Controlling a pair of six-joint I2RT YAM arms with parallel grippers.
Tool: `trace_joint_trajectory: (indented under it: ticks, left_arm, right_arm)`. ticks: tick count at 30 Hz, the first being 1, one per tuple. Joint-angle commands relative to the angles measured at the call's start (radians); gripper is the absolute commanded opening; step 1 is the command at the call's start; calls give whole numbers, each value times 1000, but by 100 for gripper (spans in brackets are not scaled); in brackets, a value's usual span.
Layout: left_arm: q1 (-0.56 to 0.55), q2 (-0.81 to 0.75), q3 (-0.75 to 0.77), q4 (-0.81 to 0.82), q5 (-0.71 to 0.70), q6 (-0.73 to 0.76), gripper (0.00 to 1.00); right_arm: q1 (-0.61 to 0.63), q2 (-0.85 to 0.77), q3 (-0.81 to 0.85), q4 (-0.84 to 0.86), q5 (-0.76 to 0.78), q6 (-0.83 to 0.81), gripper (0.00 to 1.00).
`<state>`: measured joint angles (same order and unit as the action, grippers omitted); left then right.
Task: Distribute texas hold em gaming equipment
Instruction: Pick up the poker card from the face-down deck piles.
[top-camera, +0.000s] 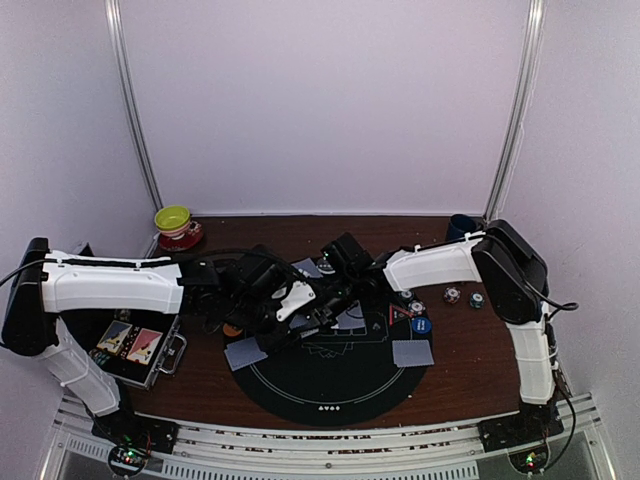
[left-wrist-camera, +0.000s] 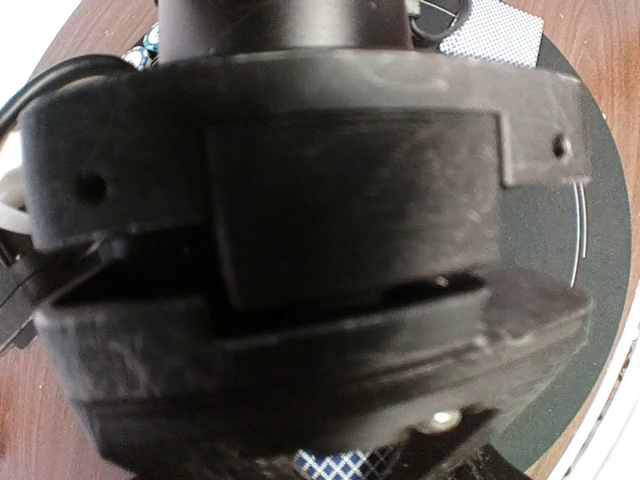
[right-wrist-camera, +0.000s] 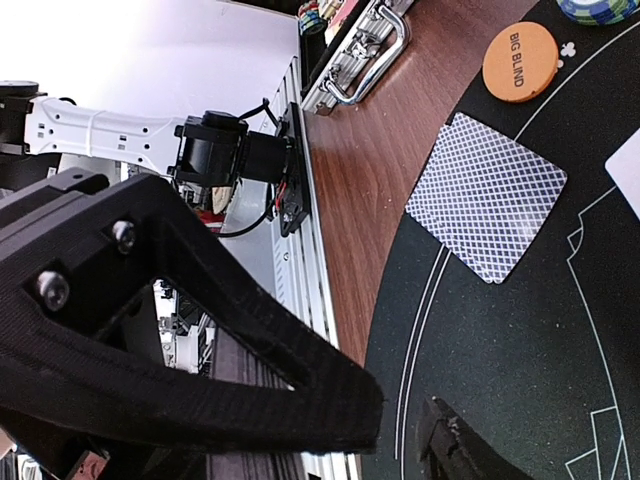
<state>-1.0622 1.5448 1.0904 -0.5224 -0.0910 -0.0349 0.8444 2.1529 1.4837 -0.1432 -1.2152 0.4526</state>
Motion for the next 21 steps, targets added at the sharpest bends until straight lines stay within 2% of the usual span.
trace_joint_trajectory:
  ticks: [1,8,21]
  left_arm:
    - [1,-24,3,47,2,-1,65]
    - [1,-36,-6,48,-7,-3,65]
    - [1,-34,-9,47,-15,-3,66]
  right_arm:
    - [-19,-13,-46,99,-1,68,59]
    - [-64,-19,-98,132,6,84,49]
    - [-90,-63,-81,-55,112,-82,45]
